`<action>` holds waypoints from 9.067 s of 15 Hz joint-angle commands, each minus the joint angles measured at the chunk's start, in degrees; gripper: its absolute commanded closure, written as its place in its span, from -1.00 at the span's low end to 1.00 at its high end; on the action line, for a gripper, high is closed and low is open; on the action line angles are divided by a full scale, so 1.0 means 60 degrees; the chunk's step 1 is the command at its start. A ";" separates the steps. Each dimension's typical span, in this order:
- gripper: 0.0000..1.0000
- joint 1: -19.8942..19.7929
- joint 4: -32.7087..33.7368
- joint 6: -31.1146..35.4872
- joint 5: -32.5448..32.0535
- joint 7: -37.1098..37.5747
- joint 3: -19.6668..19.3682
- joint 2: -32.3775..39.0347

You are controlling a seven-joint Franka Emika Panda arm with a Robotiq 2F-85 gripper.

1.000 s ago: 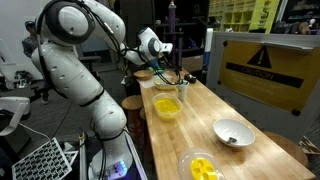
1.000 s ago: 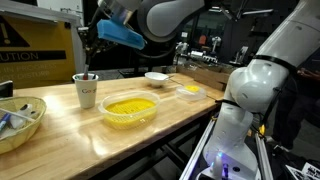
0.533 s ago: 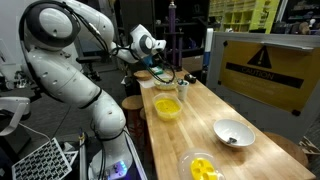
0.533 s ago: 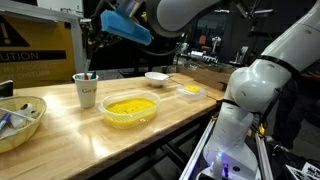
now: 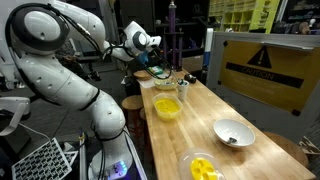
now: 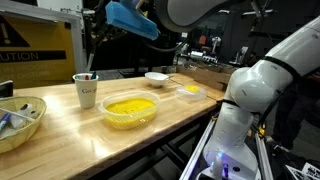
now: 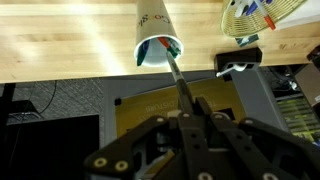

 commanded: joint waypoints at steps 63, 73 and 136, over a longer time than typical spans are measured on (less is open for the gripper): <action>0.94 0.3610 0.8419 -0.5354 -0.4274 -0.1047 -0.1524 0.8626; 0.94 0.4280 0.6728 -0.5280 -0.6278 0.1744 -0.1327 0.7843; -1.00 0.0235 -0.0569 0.1137 0.3682 -0.5520 -0.2518 0.1959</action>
